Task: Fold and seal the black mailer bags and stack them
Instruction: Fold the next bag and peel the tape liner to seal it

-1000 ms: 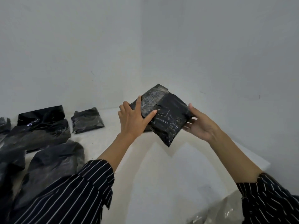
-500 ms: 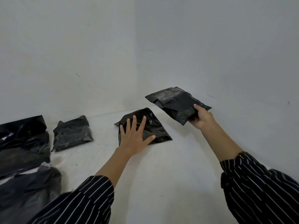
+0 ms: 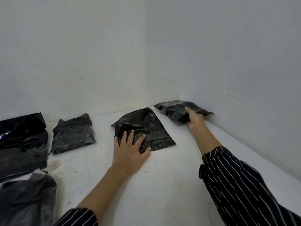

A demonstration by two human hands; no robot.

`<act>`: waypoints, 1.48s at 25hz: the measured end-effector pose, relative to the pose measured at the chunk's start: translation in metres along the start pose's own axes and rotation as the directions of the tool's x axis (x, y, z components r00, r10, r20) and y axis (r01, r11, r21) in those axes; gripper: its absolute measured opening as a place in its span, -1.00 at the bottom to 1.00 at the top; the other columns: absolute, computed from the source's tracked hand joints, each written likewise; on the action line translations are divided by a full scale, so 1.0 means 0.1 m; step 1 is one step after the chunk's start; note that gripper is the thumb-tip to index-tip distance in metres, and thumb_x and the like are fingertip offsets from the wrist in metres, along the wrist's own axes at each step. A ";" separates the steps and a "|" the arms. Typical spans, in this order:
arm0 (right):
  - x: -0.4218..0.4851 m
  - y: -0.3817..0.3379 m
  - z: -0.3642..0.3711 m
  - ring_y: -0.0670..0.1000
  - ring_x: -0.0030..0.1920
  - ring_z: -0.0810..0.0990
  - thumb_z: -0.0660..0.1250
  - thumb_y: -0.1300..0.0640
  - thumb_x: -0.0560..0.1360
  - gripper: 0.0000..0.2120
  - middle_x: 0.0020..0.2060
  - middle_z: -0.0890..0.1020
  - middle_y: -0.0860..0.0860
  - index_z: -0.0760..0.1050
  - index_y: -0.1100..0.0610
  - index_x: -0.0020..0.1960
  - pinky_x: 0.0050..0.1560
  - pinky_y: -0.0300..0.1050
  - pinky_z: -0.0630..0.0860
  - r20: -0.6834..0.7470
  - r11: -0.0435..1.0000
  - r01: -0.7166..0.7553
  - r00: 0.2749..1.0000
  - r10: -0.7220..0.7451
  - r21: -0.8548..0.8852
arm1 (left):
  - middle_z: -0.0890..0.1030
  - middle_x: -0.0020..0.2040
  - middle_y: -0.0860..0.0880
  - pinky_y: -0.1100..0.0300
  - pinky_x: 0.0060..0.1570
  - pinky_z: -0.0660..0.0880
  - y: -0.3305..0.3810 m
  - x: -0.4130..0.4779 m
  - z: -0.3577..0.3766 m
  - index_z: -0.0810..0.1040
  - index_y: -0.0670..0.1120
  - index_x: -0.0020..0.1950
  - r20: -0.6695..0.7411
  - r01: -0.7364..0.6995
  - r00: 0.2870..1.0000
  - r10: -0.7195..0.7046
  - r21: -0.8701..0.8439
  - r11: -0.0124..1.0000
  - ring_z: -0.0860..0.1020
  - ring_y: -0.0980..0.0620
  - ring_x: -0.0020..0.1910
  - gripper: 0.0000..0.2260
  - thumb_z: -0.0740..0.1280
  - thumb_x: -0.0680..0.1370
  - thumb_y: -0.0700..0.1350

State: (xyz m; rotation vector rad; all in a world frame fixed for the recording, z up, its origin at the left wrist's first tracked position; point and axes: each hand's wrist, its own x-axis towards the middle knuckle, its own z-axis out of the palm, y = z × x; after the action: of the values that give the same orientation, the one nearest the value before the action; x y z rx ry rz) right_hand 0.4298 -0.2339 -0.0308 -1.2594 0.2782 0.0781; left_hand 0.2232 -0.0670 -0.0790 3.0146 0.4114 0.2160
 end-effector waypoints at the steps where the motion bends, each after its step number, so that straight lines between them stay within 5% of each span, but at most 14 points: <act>1: -0.04 0.03 0.03 0.17 0.41 0.32 0.41 0.02 0.47 -0.17 0.45 0.25 0.23 0.02 0.36 0.49 0.38 -0.01 0.33 -0.060 0.980 0.037 0.997 -0.050 -0.194 | -0.06 0.57 -0.02 -0.13 0.47 -0.20 0.01 0.00 0.00 -0.02 0.23 0.52 -0.002 0.002 1.000 -0.002 -0.003 1.000 -0.15 -0.06 0.54 -0.36 -0.21 0.45 0.36; 4: -0.22 0.10 0.08 0.26 0.51 -0.02 0.32 -0.20 0.48 0.02 0.49 -0.11 0.35 -0.30 0.26 0.52 0.44 0.08 0.12 -0.175 0.659 0.090 0.930 -0.325 -0.747 | -0.05 0.57 -0.02 -0.14 0.47 -0.18 0.00 0.01 0.02 -0.01 0.22 0.52 -0.020 0.003 1.000 -0.003 -0.006 1.000 -0.14 -0.06 0.54 -0.32 -0.24 0.40 0.35; 7: -0.29 0.27 0.07 0.31 0.46 0.07 0.24 -0.25 0.48 -0.25 0.47 0.01 0.35 0.10 0.11 0.50 0.40 0.22 0.13 -0.018 0.326 0.211 0.815 -0.579 -0.922 | -0.04 0.57 -0.02 -0.14 0.47 -0.18 0.00 0.00 0.02 -0.01 0.22 0.52 -0.023 -0.005 1.000 0.005 -0.013 1.000 -0.13 -0.06 0.54 -0.18 -0.38 0.27 0.38; 9: -0.30 0.39 0.09 0.30 0.45 0.10 0.22 -0.20 0.50 -0.42 0.47 0.10 0.29 0.29 0.10 0.40 0.38 0.23 0.18 0.105 0.161 0.242 0.806 -0.583 -0.957 | -0.04 0.57 -0.02 -0.13 0.47 -0.18 0.00 -0.01 0.01 -0.01 0.22 0.51 -0.017 -0.009 1.000 0.008 -0.020 1.000 -0.14 -0.06 0.54 -0.15 -0.40 0.24 0.37; 12: -0.27 0.41 0.16 0.28 0.51 -0.10 0.17 -0.08 0.58 -0.49 0.52 -0.01 0.26 0.22 0.07 0.47 0.44 0.21 0.10 0.158 0.107 0.223 0.890 -0.428 -0.969 | -0.05 0.57 -0.03 -0.13 0.47 -0.20 -0.01 -0.02 -0.01 -0.02 0.22 0.52 -0.003 -0.009 1.000 0.009 -0.022 1.000 -0.15 -0.05 0.54 -0.28 -0.29 0.38 0.40; 16: -0.20 0.31 0.17 0.28 0.50 -0.25 0.05 -0.22 0.58 -0.32 0.51 -0.17 0.28 -0.09 0.06 0.56 0.46 0.24 -0.17 0.265 0.033 0.281 0.932 -0.249 -0.959 | -0.06 0.57 -0.03 -0.13 0.47 -0.20 0.00 -0.04 -0.02 -0.03 0.22 0.52 0.003 -0.011 1.000 0.011 -0.021 1.000 -0.16 -0.05 0.54 -0.47 -0.12 0.56 0.30; 18: -0.29 0.30 0.17 0.27 0.51 -0.14 0.09 -0.18 0.58 -0.32 0.51 -0.07 0.31 0.00 0.19 0.53 0.46 0.20 -0.21 0.312 0.011 0.343 0.867 -0.388 -0.939 | -0.06 0.57 -0.04 -0.13 0.47 -0.19 -0.01 -0.04 -0.02 -0.03 0.21 0.52 0.006 -0.016 1.000 0.016 -0.014 1.000 -0.15 -0.06 0.54 -0.47 -0.09 0.57 0.29; 20: -0.44 0.30 0.20 0.22 0.43 0.20 0.16 -0.04 0.59 -0.55 0.41 0.29 0.26 0.33 0.24 0.35 0.42 0.11 0.08 0.444 -0.087 0.484 0.697 -0.562 -0.871 | -0.06 0.57 -0.04 -0.14 0.47 -0.19 -0.01 -0.05 -0.02 -0.04 0.21 0.53 0.014 -0.018 1.000 0.018 -0.007 1.000 -0.15 -0.07 0.54 -0.47 -0.08 0.57 0.28; 22: -0.61 0.26 0.21 0.14 0.17 0.46 0.15 0.06 0.59 -0.72 0.13 0.55 0.16 0.49 0.23 0.11 0.17 0.01 0.34 0.595 -0.148 0.625 0.603 -0.531 -0.766 | -0.07 0.57 -0.05 -0.14 0.47 -0.19 0.00 -0.09 -0.04 -0.04 0.20 0.53 0.033 -0.029 0.999 0.029 -0.005 1.000 -0.15 -0.08 0.54 -0.47 -0.09 0.58 0.28; 25: -0.83 0.25 0.16 0.16 0.04 0.56 0.22 0.03 0.57 -0.70 -0.01 0.61 0.16 0.49 0.27 0.08 0.02 -0.01 0.46 0.603 0.052 0.658 0.717 -0.349 -0.752 | -0.06 0.57 -0.06 -0.12 0.47 -0.21 0.01 -0.25 -0.07 -0.03 0.19 0.53 0.047 -0.055 0.997 0.056 -0.019 0.998 -0.15 -0.08 0.54 -0.47 -0.07 0.58 0.28; 29: -1.03 0.34 0.05 0.18 0.04 0.56 0.39 0.00 0.48 -0.52 0.04 0.58 0.29 0.47 0.41 0.13 0.17 0.11 0.48 0.499 0.412 0.486 0.862 -0.083 -0.771 | -0.01 0.56 -0.05 -0.09 0.48 -0.22 0.00 -0.61 -0.12 0.04 0.21 0.51 0.035 -0.130 0.991 0.133 -0.071 0.989 -0.13 -0.05 0.54 -0.35 -0.17 0.46 0.40; 32: -1.28 0.30 -0.05 0.06 -0.19 0.55 0.36 0.21 0.50 -0.86 -0.18 0.58 0.19 0.47 0.25 -0.18 -0.15 -0.08 0.54 0.470 0.710 0.328 0.883 0.005 -0.623 | -0.01 0.55 -0.05 -0.04 0.49 -0.20 -0.02 -0.97 -0.20 0.09 0.22 0.50 0.007 -0.240 0.970 0.243 -0.131 0.962 -0.12 -0.02 0.53 -0.17 -0.26 0.29 0.50; 34: -1.42 0.27 -0.13 0.10 -0.15 0.55 0.30 0.28 0.53 -0.95 -0.06 0.60 0.29 0.46 0.21 -0.12 -0.11 -0.11 0.52 0.499 0.835 0.240 0.865 0.047 -0.495 | -0.02 0.54 -0.05 -0.01 0.48 -0.10 -0.06 -1.15 -0.26 0.10 0.19 0.49 -0.090 -0.259 0.966 0.244 -0.256 0.931 -0.07 -0.02 0.52 -0.19 -0.13 0.32 0.53; 37: -1.68 0.14 -0.29 0.08 -0.12 0.57 0.24 0.29 0.56 -0.89 -0.09 0.62 0.19 0.44 0.14 -0.11 -0.02 -0.04 0.49 0.621 0.949 0.186 0.784 0.013 -0.255 | 0.02 0.51 -0.05 -0.02 0.44 0.10 -0.06 -1.31 -0.37 0.04 0.10 0.51 -0.324 -0.173 0.946 -0.012 -0.535 0.827 0.06 -0.03 0.48 -0.21 0.26 0.40 0.36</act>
State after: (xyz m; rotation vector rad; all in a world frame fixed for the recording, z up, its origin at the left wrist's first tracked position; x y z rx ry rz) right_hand 0.2603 -0.2410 -0.0104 -1.4781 -0.3826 0.4628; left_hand 0.0909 -0.0943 -0.0598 2.4128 0.1890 0.7002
